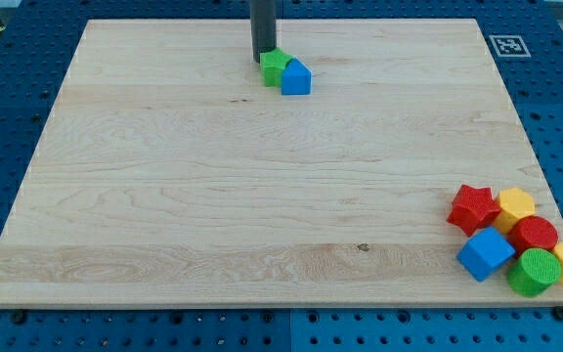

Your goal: Keep green star on left side of blue triangle

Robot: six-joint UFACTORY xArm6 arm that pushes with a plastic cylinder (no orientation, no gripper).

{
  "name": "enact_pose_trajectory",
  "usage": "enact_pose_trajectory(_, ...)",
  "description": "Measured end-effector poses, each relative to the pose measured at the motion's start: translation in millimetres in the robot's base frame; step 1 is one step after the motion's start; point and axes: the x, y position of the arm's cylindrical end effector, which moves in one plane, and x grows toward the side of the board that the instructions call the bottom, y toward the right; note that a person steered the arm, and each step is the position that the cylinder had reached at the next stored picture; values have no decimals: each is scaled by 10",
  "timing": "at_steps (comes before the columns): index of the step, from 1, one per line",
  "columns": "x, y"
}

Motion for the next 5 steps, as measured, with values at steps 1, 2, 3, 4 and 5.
enact_pose_trajectory(1,132,22)
enact_pose_trajectory(2,283,101)
enact_pose_trajectory(3,315,293)
enact_pose_trajectory(4,291,437)
enact_pose_trajectory(5,140,400)
